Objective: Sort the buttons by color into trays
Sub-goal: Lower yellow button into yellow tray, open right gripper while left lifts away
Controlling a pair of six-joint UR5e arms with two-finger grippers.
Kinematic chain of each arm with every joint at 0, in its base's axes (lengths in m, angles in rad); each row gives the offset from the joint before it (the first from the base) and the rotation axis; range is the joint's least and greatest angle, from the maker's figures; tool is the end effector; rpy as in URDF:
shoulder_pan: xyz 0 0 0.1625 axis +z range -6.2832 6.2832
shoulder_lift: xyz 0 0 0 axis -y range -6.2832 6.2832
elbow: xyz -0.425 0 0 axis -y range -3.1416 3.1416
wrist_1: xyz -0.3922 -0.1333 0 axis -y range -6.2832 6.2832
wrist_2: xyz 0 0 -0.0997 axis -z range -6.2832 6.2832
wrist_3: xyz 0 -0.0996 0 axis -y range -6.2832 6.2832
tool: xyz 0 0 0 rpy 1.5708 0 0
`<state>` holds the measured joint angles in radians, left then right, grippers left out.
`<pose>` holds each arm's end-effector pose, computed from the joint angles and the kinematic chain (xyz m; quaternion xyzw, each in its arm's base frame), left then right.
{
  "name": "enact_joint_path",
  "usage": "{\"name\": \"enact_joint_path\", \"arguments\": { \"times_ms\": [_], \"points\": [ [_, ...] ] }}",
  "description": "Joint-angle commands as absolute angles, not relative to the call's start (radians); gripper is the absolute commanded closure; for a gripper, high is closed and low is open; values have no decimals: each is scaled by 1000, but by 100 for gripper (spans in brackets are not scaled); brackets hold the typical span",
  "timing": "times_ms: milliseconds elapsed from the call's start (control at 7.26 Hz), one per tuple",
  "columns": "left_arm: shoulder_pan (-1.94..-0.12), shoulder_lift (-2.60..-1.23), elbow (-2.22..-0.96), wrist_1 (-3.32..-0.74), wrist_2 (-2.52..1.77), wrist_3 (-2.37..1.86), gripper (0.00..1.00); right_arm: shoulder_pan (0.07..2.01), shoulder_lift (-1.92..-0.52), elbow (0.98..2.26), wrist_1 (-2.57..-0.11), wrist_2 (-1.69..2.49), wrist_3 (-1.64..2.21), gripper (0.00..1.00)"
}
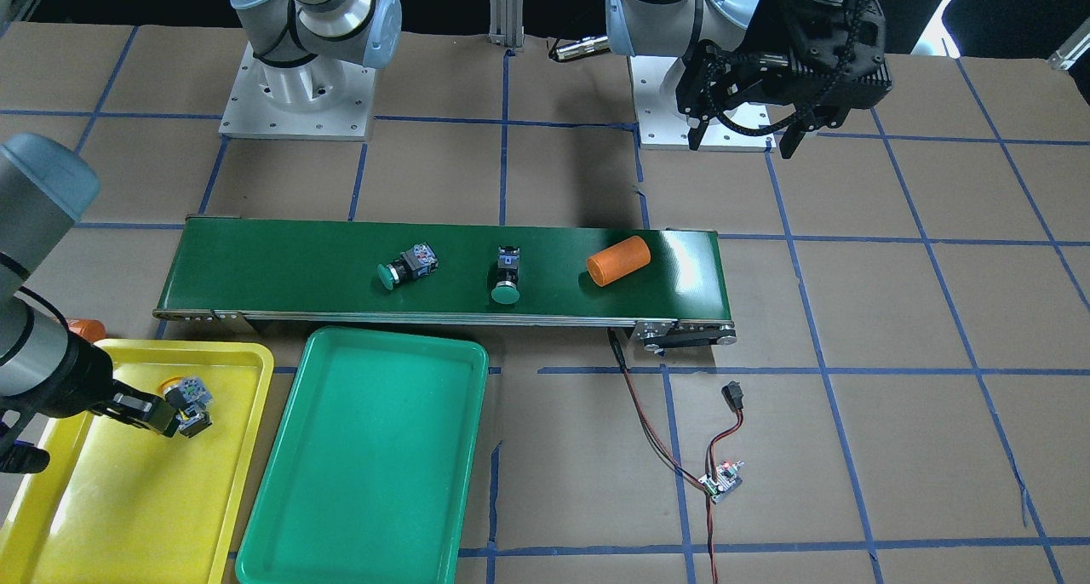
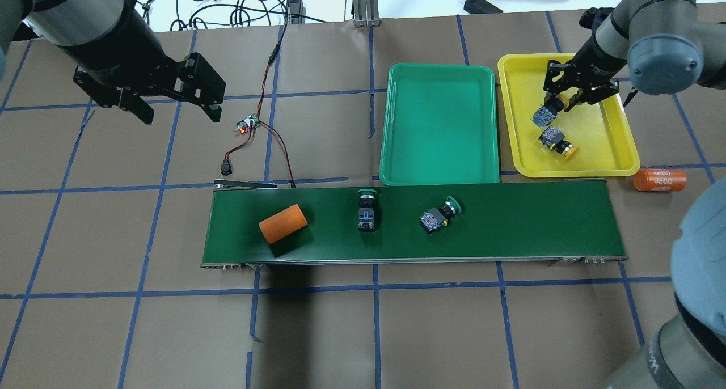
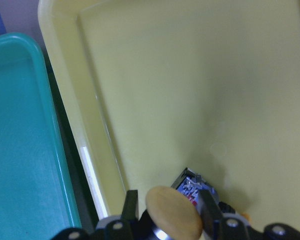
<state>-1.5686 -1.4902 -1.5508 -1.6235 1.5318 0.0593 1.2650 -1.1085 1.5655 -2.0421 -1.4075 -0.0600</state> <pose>-0.1362 -0.4607 0.5309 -0.0290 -0.9991 0.0245 0.0187 -0.0509 -0.6578 0.2730 0.1216 0.9892 -0.0218 0.0789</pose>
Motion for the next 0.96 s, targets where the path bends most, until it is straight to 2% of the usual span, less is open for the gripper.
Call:
{"name": "enact_joint_path", "arguments": {
  "times_ms": [0, 275, 413, 826],
  "points": [
    [-1572, -1464, -1601, -1594, 1526, 57, 0, 1259, -1101, 1549, -2043, -1407, -208, 0],
    [-1569, -1460, -1629, -1537, 1532, 67, 0, 1288, -1196, 1587, -2025, -1414, -198, 0],
    [-1571, -1465, -1631, -1531, 1528, 52, 0, 1331, -1262, 1650, -2001, -1420, -190, 0],
    [-1577, -1476, -1626, -1431, 1534, 64, 0, 1463, -1533, 1943, -2000, -1428, -160, 0]
  ]
}}
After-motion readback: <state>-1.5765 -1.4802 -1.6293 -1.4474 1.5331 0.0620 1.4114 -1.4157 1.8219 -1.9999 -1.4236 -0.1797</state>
